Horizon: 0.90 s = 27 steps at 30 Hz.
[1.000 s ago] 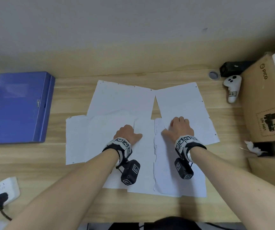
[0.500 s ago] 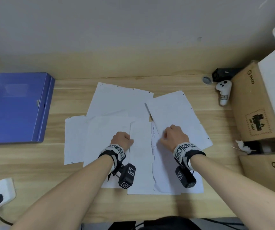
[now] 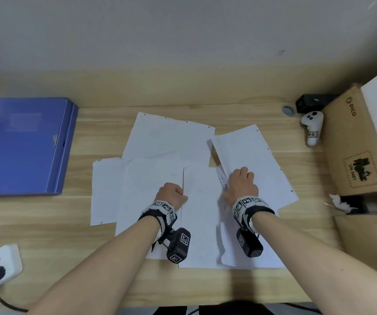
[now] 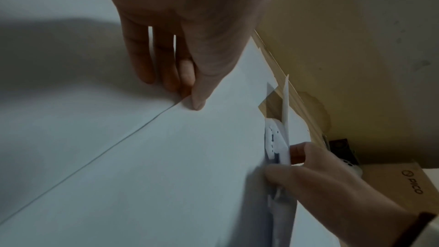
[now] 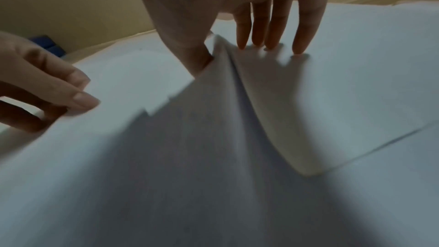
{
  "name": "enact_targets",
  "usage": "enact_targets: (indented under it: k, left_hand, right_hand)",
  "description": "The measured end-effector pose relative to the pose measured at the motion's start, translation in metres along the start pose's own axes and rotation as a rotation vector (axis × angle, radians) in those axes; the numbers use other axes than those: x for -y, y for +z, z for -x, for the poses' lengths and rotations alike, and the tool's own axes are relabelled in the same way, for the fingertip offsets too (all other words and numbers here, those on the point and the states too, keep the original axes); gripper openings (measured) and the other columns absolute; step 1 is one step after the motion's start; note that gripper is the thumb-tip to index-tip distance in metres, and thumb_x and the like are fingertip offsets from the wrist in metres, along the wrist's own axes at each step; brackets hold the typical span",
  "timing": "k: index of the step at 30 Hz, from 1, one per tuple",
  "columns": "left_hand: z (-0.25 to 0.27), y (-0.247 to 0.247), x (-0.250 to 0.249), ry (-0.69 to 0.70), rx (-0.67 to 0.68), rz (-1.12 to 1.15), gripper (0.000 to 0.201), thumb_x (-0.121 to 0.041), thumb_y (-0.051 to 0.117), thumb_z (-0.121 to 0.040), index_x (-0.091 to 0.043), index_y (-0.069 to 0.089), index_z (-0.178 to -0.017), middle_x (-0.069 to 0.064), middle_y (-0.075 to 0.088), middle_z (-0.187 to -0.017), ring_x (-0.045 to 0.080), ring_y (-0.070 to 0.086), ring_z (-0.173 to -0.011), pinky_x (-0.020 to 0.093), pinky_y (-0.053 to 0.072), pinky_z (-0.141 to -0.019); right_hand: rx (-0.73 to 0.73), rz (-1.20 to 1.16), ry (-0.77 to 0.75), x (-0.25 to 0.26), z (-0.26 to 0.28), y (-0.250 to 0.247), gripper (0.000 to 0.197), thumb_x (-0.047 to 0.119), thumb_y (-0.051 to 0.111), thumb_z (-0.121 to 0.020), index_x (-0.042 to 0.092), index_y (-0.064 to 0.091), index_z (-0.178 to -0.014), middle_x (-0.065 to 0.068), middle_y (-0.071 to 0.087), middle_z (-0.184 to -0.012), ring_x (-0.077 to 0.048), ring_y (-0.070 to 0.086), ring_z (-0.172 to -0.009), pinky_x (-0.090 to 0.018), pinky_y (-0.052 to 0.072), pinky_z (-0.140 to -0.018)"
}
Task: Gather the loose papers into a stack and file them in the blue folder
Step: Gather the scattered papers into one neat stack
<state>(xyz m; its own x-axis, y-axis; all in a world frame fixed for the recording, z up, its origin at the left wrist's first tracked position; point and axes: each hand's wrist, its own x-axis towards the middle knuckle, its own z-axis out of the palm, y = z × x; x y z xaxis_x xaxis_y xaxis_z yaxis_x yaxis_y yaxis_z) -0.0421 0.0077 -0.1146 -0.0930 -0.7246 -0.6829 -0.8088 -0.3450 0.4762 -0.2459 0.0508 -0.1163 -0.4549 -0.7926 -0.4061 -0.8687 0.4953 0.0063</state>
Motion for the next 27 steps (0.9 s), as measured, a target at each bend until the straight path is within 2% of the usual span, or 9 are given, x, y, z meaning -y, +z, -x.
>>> enact_targets:
  k: [3,6,8,12,16,19,22,25,27]
  left_hand:
    - [0.000,0.000,0.002,0.010,0.005,0.020,0.015,-0.015,0.067,-0.076,-0.021,0.056,-0.068,-0.002,0.054,-0.075,0.019,0.051,-0.068,0.024,0.044,-0.066]
    - [0.003,-0.006,0.004,0.002,-0.028,0.076,0.011,-0.019,0.065,-0.082,-0.021,0.058,-0.074,-0.003,0.059,-0.081,0.020,0.056,-0.076,0.024,0.044,-0.070]
    - [0.008,-0.014,0.004,-0.010,-0.065,0.106,0.003,-0.019,0.062,-0.085,-0.018,0.059,-0.084,-0.002,0.061,-0.088,0.021,0.059,-0.084,0.026,0.044,-0.073]
    - [0.019,-0.045,-0.001,-0.004,-0.140,0.218,0.015,-0.018,0.059,-0.087,-0.011,0.061,-0.101,0.002,0.063,-0.098,0.023,0.058,-0.087,0.029,0.044,-0.076]
    - [0.030,-0.086,-0.012,0.045,-0.187,0.343,0.004,-0.021,0.063,-0.083,-0.019,0.060,-0.086,0.007,0.073,-0.101,0.028,0.068,-0.091,0.034,0.053,-0.081]
    - [0.031,-0.116,-0.015,0.099,-0.210,0.377,0.011,-0.031,0.062,-0.070,-0.025,0.060,-0.078,0.008,0.075,-0.093,0.034,0.071,-0.087,0.045,0.058,-0.079]
    - [0.024,-0.138,-0.014,0.180,-0.257,0.406,0.017,-0.035,0.062,-0.064,-0.026,0.061,-0.079,0.010,0.076,-0.091,0.034,0.071,-0.081,0.046,0.058,-0.075]
    - [0.051,-0.161,-0.033,0.237,-0.347,0.412,0.010,-0.027,0.065,-0.076,-0.024,0.060,-0.085,0.006,0.074,-0.090,0.030,0.069,-0.081,0.040,0.056,-0.078]
    - [0.059,-0.168,-0.040,0.264,-0.414,0.409,0.009,-0.024,0.065,-0.083,-0.021,0.060,-0.090,0.000,0.069,-0.086,0.029,0.068,-0.085,0.039,0.055,-0.083]
  right_hand:
    - [0.010,0.012,-0.056,-0.011,-0.003,-0.007,0.029,0.015,0.055,-0.084,0.006,0.050,-0.111,-0.011,0.046,-0.118,-0.031,0.047,-0.110,-0.036,0.038,-0.064]
    - [0.024,-0.097,-0.056,-0.019,-0.006,-0.027,0.016,0.018,0.049,-0.088,0.008,0.056,-0.098,-0.011,0.054,-0.100,-0.034,0.055,-0.091,-0.034,0.039,-0.068]
    - [0.011,-0.196,-0.017,-0.022,-0.007,-0.039,0.010,0.018,0.047,-0.086,0.010,0.052,-0.085,-0.011,0.057,-0.086,-0.033,0.054,-0.078,-0.033,0.040,-0.064]
    - [-0.049,-0.430,-0.047,-0.020,-0.006,-0.072,0.012,0.016,0.048,-0.083,0.006,0.047,-0.076,-0.015,0.058,-0.075,-0.031,0.050,-0.066,-0.032,0.035,-0.056]
    - [-0.109,-0.596,-0.162,-0.013,0.003,-0.118,0.023,0.018,0.056,-0.085,-0.005,0.061,-0.084,-0.022,0.065,-0.076,-0.038,0.058,-0.068,-0.037,0.042,-0.057]
    - [-0.123,-0.740,-0.200,-0.011,0.015,-0.148,0.030,0.022,0.059,-0.084,-0.005,0.054,-0.073,-0.021,0.053,-0.064,-0.022,0.046,-0.059,-0.031,0.033,-0.057]
    - [-0.117,-0.886,-0.250,-0.013,0.030,-0.179,0.024,0.019,0.061,-0.086,0.007,0.052,-0.068,-0.003,0.052,-0.062,-0.015,0.047,-0.056,-0.027,0.037,-0.055]
    - [-0.167,-1.018,-0.278,-0.022,0.041,-0.200,0.031,0.012,0.064,-0.090,0.011,0.050,-0.062,0.002,0.053,-0.060,0.002,0.046,-0.044,-0.014,0.039,-0.047]
    - [-0.217,-1.063,-0.252,-0.032,0.041,-0.204,0.039,0.013,0.066,-0.090,0.016,0.042,-0.058,0.005,0.047,-0.056,0.003,0.042,-0.041,-0.011,0.035,-0.044]
